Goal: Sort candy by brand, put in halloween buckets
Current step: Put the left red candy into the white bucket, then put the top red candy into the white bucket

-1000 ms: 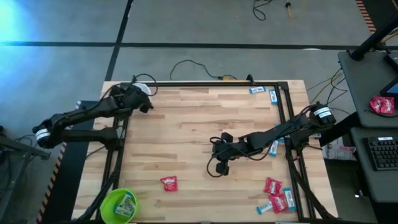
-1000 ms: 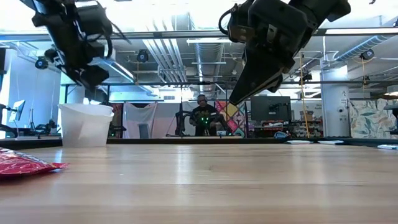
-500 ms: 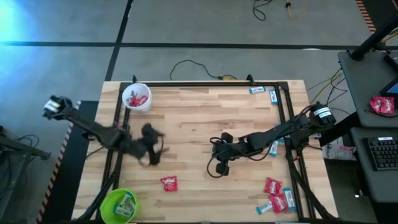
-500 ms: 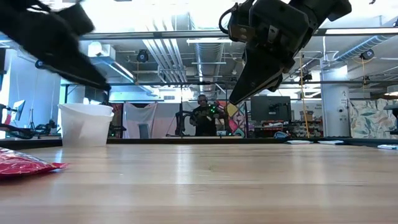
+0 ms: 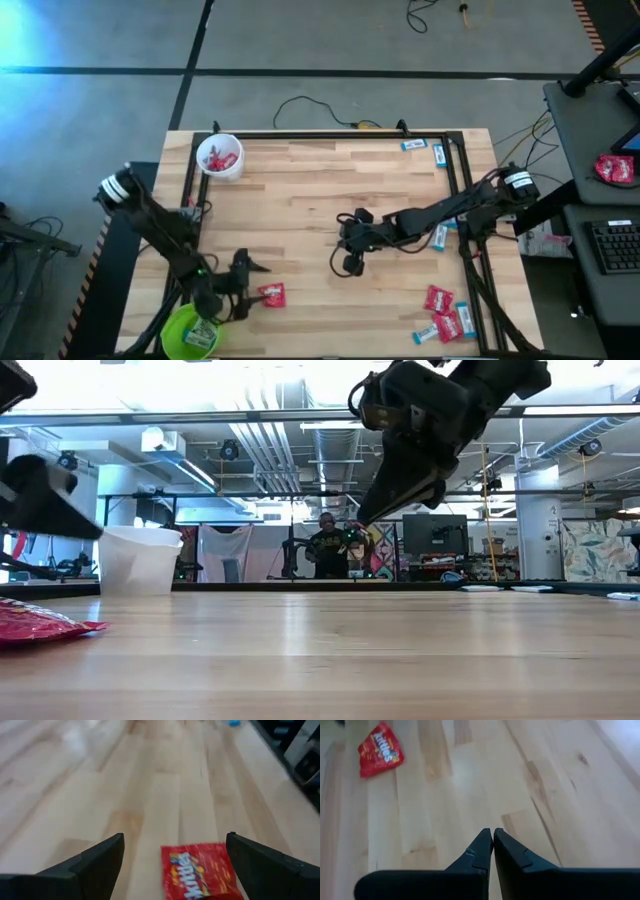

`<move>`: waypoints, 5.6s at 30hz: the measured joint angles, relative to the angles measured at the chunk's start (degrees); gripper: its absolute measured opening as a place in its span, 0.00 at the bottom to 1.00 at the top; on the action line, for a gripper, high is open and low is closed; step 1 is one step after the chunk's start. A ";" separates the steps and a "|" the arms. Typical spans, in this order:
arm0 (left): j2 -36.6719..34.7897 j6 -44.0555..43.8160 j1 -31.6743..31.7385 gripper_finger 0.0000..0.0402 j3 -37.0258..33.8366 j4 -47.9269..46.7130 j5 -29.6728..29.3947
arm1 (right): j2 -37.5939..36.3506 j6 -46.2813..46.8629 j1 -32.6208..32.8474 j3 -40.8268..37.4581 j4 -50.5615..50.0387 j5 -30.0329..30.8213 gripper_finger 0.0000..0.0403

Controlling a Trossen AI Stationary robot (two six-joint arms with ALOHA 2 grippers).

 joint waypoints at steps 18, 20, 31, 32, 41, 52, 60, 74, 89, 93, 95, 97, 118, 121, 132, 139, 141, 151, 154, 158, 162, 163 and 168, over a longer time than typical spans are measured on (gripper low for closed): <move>17.85 -12.32 0.40 0.77 4.06 1.27 3.96 | -0.02 -0.01 -0.85 0.00 -0.06 -0.33 0.03; 17.41 -12.42 0.92 0.77 3.50 1.20 4.03 | -0.02 -0.10 -0.85 0.00 -0.04 -0.33 0.03; 14.32 -11.98 3.85 0.38 1.68 -1.25 5.17 | -0.02 -1.05 -0.85 0.00 -0.06 -0.31 0.03; 13.55 -11.98 4.06 0.33 1.60 -2.26 5.25 | -0.02 -1.26 -0.85 0.00 -0.04 -0.31 0.03; 2.23 -7.17 6.72 0.08 6.69 -24.11 1.54 | -0.02 -3.11 -0.83 0.00 0.00 -0.26 0.03; 3.66 26.81 6.97 0.08 30.69 -46.46 -17.54 | -0.02 -3.45 -0.80 0.00 -0.06 -0.15 0.03; 11.18 25.99 10.13 0.08 36.58 -69.30 -38.42 | -0.02 -3.42 -0.80 0.00 -0.10 -0.13 0.03; 9.35 -20.87 28.71 0.06 30.56 -102.58 -34.35 | -0.02 -3.33 -0.80 -0.04 -0.24 -0.09 0.03; -10.66 -14.37 75.15 0.08 18.26 -85.51 -19.79 | 0.00 -3.45 -0.80 -0.09 -0.15 -0.04 0.03; -12.29 -3.57 81.13 0.08 18.11 -77.64 -13.53 | 0.00 -3.45 -0.80 -0.09 -0.09 -0.04 0.03; -12.45 2.93 83.45 0.08 18.11 -72.56 -9.71 | 0.00 -3.45 -0.80 -0.09 -0.07 -0.04 0.03; -12.29 8.44 85.61 0.09 18.11 -67.80 -6.24 | 0.00 -3.45 -0.80 -0.09 -0.06 -0.04 0.03; -15.02 16.64 89.65 0.51 18.11 -64.65 -1.18 | 0.00 0.35 0.33 -0.15 -3.64 -1.84 0.03; -18.65 15.52 86.99 0.53 18.11 -65.06 1.05 | 0.00 0.74 0.31 -0.15 -5.13 -1.81 0.03; -32.80 6.22 55.42 0.53 17.55 -56.79 10.44 | -0.86 14.51 1.83 -0.15 -30.81 -11.14 0.03; -32.86 13.72 23.66 0.53 11.40 -34.27 -16.96 | -1.29 29.19 10.22 -0.11 -40.30 -33.03 0.03; -32.14 17.76 18.18 0.53 9.96 -28.72 -21.34 | -1.18 33.01 13.22 -0.13 -43.04 -37.36 0.03; -30.61 19.78 13.25 0.51 8.71 -27.80 -26.10 | -0.94 50.27 21.35 -0.52 -43.95 -42.86 0.16; -30.69 19.50 13.63 0.49 7.49 -27.83 -26.07 | -0.94 51.37 22.08 -1.03 -43.95 -42.79 0.30; -30.70 17.68 13.65 0.47 5.68 -28.04 -26.01 | -0.94 53.72 22.72 -2.64 -43.33 -42.66 0.46; -30.70 16.63 13.66 0.46 4.63 -28.00 -26.00 | -0.21 56.52 22.74 -5.78 -40.87 -44.53 0.58; -30.70 16.58 13.66 0.46 4.40 -27.96 -26.01 | 0.11 56.46 22.74 -6.62 -40.23 -45.88 0.60; -30.72 15.31 13.66 0.45 3.06 -27.84 -25.97 | 3.05 54.25 22.71 -10.33 -34.89 -48.67 0.67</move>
